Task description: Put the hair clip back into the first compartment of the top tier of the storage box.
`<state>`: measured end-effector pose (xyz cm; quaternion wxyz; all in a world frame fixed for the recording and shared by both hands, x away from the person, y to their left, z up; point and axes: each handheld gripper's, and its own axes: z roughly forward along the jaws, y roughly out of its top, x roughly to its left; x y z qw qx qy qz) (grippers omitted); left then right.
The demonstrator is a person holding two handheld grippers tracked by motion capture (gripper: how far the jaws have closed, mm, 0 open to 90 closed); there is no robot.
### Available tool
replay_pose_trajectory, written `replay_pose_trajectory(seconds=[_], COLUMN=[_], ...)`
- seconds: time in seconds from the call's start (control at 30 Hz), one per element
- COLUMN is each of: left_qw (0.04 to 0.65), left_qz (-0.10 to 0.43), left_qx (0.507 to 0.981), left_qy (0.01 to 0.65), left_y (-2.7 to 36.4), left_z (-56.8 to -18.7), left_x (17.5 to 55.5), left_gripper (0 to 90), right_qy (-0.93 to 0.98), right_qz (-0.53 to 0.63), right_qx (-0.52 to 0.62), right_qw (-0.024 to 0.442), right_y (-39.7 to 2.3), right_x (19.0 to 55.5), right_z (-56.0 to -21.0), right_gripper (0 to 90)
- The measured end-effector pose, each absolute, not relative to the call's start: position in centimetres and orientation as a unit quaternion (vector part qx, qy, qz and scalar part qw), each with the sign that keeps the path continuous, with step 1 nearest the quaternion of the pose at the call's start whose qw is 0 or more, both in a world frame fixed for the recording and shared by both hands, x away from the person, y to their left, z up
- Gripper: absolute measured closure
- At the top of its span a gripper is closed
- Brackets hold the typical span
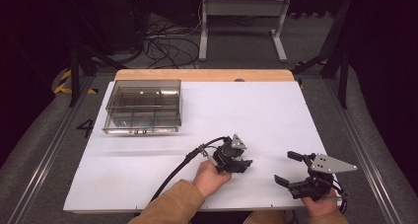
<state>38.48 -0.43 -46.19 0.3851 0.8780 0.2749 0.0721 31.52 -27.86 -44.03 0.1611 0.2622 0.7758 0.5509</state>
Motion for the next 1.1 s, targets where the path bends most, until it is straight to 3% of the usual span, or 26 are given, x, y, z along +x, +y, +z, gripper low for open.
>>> replay_pose_trajectory(seconds=[0.6,1.1], left_qw=[0.357,0.358], left_qz=[0.13,0.138], left_qx=[0.891,0.89], left_qy=[0.249,0.246], left_y=[-1.2,-1.2], left_z=[-46.3,-46.0], left_x=[37.3,37.3], left_gripper=[74.6,75.1], right_qy=[0.778,0.778], right_qz=[0.549,0.549], right_qx=[0.262,0.262], right_qw=[0.159,0.158], right_y=[-27.8,-27.8], right_x=[31.6,31.6], right_z=[-44.1,-44.1], right_gripper=[5.2,5.2])
